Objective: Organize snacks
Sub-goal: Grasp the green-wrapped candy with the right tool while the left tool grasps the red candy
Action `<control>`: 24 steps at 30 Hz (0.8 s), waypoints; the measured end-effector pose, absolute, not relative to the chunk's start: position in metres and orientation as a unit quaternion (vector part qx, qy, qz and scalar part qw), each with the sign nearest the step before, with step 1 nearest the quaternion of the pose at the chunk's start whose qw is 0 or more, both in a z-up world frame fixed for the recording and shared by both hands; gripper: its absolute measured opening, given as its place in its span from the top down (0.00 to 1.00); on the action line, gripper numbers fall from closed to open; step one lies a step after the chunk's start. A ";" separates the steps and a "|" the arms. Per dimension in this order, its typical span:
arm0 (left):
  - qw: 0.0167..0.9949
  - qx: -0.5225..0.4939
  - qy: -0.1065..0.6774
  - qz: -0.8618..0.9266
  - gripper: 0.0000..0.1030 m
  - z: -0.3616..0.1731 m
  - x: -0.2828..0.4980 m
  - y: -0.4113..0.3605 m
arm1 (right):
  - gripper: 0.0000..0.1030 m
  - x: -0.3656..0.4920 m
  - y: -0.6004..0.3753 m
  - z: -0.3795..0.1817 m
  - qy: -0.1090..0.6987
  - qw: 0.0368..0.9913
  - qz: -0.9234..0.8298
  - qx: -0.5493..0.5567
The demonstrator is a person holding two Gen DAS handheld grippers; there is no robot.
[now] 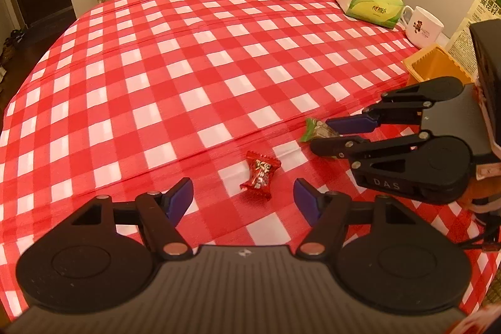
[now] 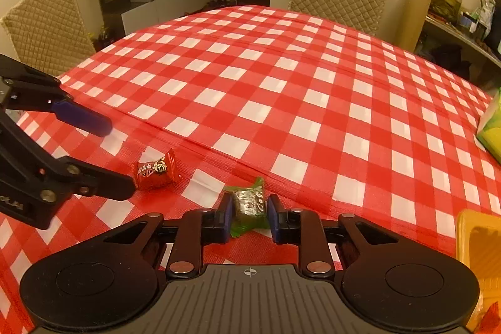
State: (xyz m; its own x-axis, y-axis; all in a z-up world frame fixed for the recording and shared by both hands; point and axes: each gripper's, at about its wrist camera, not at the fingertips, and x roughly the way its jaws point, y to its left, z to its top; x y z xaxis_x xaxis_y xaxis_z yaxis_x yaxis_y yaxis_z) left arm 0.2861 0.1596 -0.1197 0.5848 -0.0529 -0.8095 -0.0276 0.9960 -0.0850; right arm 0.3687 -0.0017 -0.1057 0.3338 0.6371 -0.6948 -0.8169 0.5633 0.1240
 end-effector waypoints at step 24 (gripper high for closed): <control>0.882 -0.028 0.469 -0.031 0.69 -0.134 0.315 0.143 | 0.78 0.350 -0.072 -0.079 0.390 0.838 0.380 0.036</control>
State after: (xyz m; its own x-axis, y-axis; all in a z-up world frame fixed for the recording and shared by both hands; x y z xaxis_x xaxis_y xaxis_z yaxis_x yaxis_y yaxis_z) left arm 0.3155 0.1430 -0.1339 0.5572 -0.0808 -0.8264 0.0285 0.9965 -0.0782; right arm 0.3502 -0.0717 -0.0794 0.4066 0.6649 -0.6265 -0.6093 0.7084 0.3564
